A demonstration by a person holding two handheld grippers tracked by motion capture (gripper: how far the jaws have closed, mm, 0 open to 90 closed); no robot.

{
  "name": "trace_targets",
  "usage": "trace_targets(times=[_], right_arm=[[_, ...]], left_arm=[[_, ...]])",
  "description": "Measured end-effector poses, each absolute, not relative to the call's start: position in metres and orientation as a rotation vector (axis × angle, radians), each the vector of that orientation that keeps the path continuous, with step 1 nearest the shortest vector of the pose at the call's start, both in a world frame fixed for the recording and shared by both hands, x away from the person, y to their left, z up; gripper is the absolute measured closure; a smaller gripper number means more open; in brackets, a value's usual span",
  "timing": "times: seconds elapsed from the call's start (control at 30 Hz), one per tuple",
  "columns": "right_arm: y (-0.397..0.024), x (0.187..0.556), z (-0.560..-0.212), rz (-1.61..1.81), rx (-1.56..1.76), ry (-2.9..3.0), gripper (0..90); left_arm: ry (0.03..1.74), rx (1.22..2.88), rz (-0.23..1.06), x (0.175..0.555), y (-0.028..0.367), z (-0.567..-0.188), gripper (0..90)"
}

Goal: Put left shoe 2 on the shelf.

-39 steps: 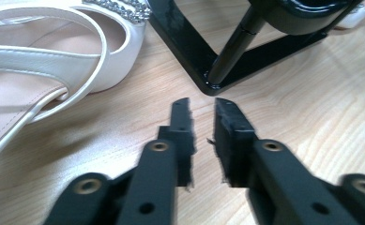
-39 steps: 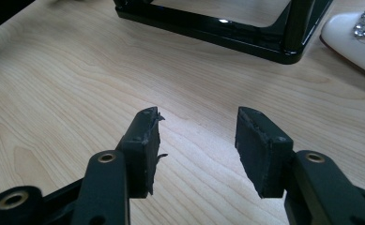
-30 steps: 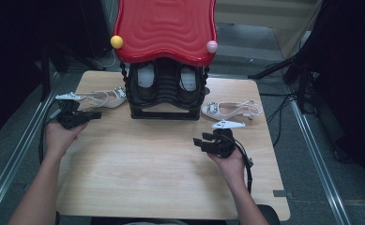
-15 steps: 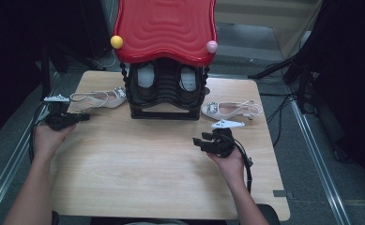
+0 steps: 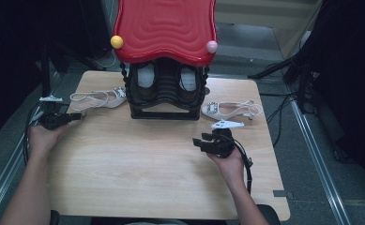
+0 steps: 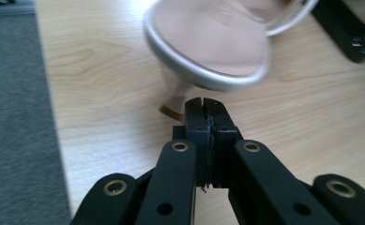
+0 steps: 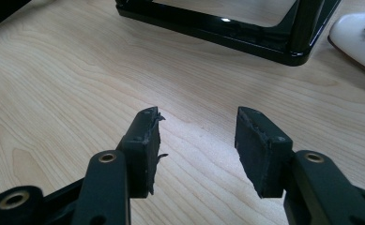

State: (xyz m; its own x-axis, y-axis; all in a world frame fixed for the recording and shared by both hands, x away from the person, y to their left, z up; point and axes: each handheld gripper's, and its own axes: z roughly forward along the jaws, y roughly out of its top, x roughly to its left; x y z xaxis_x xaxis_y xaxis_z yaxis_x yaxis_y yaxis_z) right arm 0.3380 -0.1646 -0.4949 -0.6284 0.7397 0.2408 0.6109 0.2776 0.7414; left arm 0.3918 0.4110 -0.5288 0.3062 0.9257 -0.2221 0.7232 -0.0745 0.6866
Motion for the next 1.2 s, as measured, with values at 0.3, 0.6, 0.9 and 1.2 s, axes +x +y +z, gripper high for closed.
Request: trace_targets(times=[0.3,0.6,0.9,1.2], right_arm=[[-0.169,0.334,-0.495,1.269,1.289,2.38,51.6],[-0.17,0.333,-0.496,1.256,1.296,2.381,51.6],[-0.171,0.333,-0.495,1.26,1.296,2.378,51.5],[-0.171,0.333,-0.494,1.261,1.293,2.375,51.5]], left_arm=[[1.51,1.839,0.386,0.402,0.415,-0.533,89.7],[1.493,1.845,0.323,0.403,0.409,-0.534,90.0],[1.455,1.893,0.247,0.405,0.385,-0.533,89.3],[1.423,1.872,0.187,0.403,0.361,-0.53,87.2]])
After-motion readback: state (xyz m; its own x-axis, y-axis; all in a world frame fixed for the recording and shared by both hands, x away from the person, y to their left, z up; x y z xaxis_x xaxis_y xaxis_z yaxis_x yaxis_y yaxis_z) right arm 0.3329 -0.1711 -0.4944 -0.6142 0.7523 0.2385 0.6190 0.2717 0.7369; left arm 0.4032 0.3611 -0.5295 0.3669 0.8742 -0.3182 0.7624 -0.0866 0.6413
